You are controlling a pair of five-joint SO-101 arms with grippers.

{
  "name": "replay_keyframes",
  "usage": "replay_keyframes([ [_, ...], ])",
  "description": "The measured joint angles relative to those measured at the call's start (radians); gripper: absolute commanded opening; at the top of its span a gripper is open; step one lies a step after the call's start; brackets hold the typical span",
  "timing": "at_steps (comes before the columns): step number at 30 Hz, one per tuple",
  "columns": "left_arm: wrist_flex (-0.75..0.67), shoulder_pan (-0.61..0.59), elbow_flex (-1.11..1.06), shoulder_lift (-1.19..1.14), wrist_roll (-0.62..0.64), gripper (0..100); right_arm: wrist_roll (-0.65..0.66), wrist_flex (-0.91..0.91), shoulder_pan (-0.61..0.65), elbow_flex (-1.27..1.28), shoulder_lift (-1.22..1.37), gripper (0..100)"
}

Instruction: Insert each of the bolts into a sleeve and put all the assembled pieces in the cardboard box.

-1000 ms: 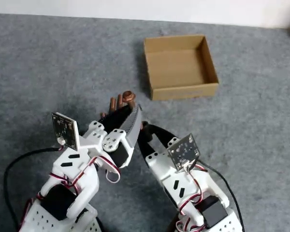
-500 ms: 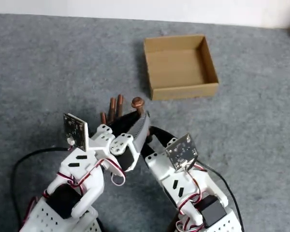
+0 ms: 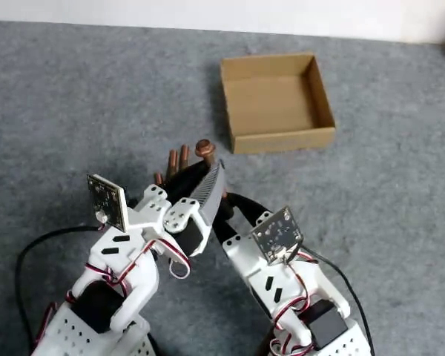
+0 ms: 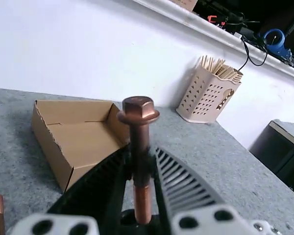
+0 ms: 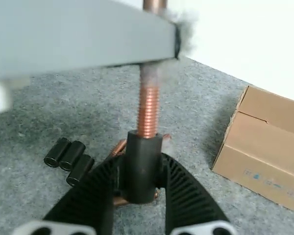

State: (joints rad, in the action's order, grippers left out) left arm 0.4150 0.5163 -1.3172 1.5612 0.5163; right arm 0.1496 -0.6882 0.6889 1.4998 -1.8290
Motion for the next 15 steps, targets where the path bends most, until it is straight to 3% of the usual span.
replay_keyframes([
  [15, -0.006, 0.0, -0.023, 0.006, 0.0, 1, 0.006, 0.0, 0.002, 0.002, 0.0, 0.4],
])
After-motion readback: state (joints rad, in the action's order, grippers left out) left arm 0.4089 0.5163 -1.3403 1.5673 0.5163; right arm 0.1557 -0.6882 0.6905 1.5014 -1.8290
